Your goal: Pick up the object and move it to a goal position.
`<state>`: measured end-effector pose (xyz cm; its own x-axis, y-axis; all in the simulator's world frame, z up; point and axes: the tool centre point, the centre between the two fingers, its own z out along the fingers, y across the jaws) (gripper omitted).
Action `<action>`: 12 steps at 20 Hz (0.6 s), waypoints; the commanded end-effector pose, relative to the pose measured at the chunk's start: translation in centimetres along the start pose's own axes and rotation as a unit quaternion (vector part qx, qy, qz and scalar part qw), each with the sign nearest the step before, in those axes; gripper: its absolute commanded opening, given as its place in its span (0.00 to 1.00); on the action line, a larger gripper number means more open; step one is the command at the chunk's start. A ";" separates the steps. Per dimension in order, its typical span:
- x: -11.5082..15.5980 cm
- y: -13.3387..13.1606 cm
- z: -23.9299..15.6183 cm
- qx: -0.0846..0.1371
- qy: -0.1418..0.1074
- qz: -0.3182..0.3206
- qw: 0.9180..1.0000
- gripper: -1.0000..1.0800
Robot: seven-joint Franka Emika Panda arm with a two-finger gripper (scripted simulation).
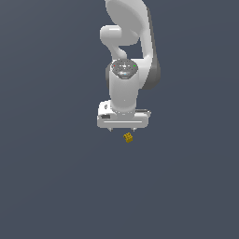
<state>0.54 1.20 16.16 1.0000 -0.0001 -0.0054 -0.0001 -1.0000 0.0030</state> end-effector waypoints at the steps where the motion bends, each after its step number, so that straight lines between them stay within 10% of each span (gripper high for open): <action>1: -0.2 -0.2 0.5 0.000 0.000 -0.011 1.000 0.96; 12: -2.4 -1.9 5.2 -0.002 0.001 -0.126 0.992 0.96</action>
<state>-1.43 2.76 11.77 0.9778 0.2095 -0.0047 0.2095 -0.9778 0.0061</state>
